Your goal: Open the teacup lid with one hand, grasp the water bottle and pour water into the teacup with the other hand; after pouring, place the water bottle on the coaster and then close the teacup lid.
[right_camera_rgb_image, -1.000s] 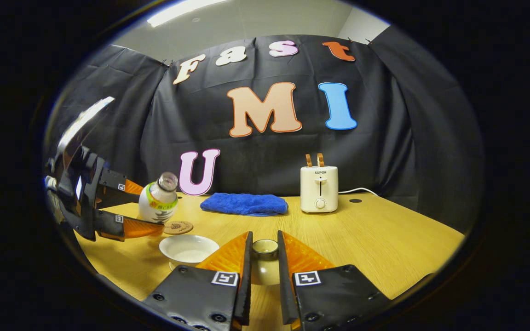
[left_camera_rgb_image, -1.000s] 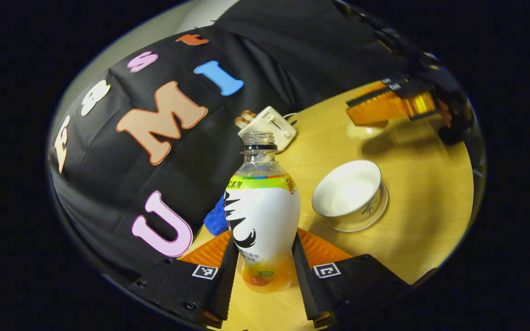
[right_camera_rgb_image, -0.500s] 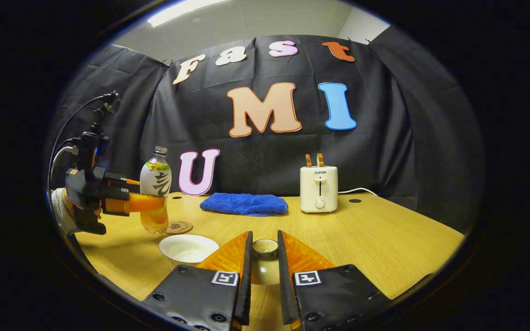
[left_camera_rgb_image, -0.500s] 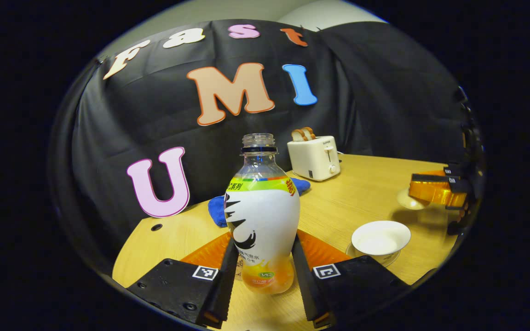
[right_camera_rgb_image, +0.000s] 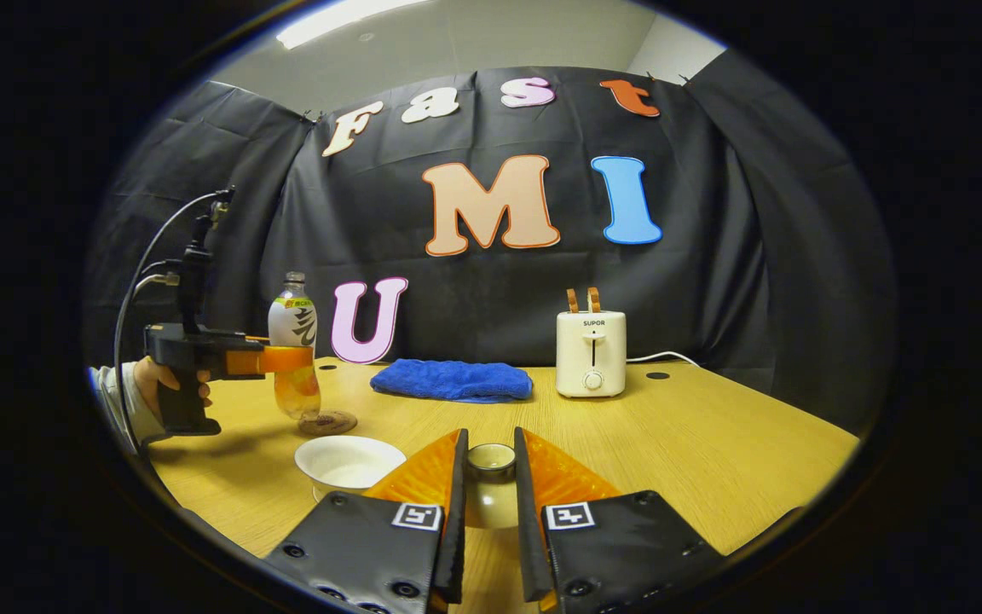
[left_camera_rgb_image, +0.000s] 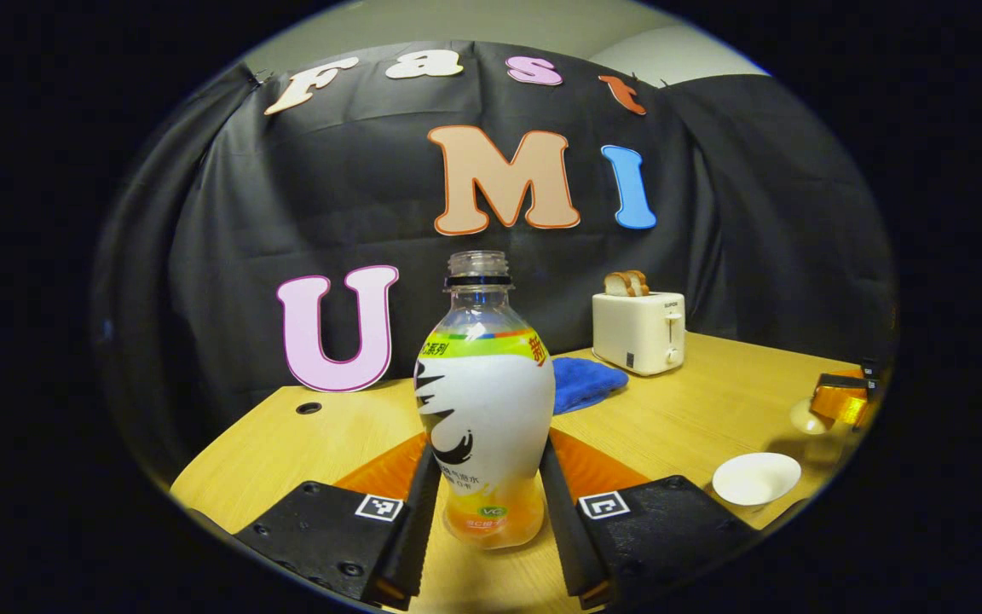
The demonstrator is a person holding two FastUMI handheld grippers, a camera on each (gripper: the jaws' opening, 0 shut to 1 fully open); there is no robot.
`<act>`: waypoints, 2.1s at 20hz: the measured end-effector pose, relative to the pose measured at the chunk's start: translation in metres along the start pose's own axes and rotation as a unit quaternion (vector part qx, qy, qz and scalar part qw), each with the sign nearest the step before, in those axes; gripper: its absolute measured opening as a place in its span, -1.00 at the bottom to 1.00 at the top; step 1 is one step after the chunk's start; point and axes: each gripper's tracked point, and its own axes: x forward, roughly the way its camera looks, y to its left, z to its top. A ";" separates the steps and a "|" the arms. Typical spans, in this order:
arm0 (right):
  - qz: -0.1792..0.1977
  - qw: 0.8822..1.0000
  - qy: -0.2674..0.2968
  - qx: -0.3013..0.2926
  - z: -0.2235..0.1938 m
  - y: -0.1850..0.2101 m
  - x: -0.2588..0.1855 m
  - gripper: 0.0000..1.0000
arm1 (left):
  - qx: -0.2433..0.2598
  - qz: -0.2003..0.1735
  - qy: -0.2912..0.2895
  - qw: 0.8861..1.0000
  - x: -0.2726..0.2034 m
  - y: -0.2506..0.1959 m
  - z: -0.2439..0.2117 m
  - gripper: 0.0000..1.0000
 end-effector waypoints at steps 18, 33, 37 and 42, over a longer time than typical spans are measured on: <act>0.002 1.000 -0.003 0.001 0.000 0.000 0.000 -0.40 | -0.025 0.017 0.019 0.999 0.031 0.004 -0.019 0.35; 0.000 1.000 -0.008 -0.002 0.003 0.000 -0.001 -0.40 | -0.017 0.024 0.021 0.999 0.008 0.001 -0.023 0.88; -0.002 1.000 -0.010 -0.003 0.003 0.001 -0.001 -0.39 | 0.004 0.026 0.002 1.000 -0.017 -0.002 -0.014 0.87; -0.003 1.000 -0.015 0.020 0.005 -0.001 0.000 -0.41 | 0.017 0.036 -0.036 0.999 -0.056 -0.005 0.006 0.88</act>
